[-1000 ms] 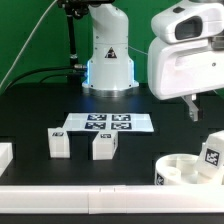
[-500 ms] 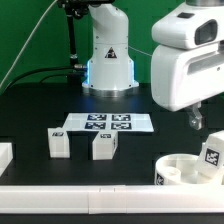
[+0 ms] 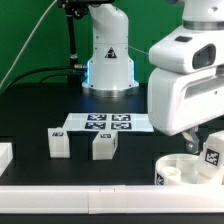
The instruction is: Assemble stool
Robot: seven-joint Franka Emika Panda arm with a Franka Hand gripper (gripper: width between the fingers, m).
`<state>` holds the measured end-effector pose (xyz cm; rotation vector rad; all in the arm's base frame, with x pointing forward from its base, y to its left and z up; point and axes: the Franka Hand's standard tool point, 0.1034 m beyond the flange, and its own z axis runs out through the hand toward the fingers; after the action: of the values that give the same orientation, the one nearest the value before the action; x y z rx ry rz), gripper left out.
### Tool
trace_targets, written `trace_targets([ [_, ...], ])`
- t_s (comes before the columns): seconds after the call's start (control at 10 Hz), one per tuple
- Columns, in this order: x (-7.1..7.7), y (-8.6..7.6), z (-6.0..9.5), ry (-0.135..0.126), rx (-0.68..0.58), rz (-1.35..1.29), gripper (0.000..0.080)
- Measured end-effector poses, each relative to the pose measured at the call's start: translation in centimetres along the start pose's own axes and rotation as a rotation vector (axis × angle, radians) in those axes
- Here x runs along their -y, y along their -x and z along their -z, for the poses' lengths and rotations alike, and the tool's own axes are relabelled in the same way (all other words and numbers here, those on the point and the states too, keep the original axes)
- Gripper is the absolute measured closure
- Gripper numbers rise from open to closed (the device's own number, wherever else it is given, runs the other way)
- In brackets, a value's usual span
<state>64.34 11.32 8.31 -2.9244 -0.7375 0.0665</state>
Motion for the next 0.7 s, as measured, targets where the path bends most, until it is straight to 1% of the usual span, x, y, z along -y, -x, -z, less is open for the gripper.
trace_targets([
  [0.2, 0.16, -0.21, -0.57, -0.001, -0.003, 0.003, 0.0150],
  [0.4, 0.11, -0.14, -0.71, 0.001, -0.005, -0.023, 0.0150],
  [0.5, 0.12, -0.15, -0.71, 0.000, -0.006, -0.049, 0.0263],
  [0.6, 0.12, -0.15, -0.71, -0.001, -0.006, -0.114, 0.0402],
  [0.7, -0.04, -0.10, -0.67, 0.001, -0.006, -0.205, 0.0459],
])
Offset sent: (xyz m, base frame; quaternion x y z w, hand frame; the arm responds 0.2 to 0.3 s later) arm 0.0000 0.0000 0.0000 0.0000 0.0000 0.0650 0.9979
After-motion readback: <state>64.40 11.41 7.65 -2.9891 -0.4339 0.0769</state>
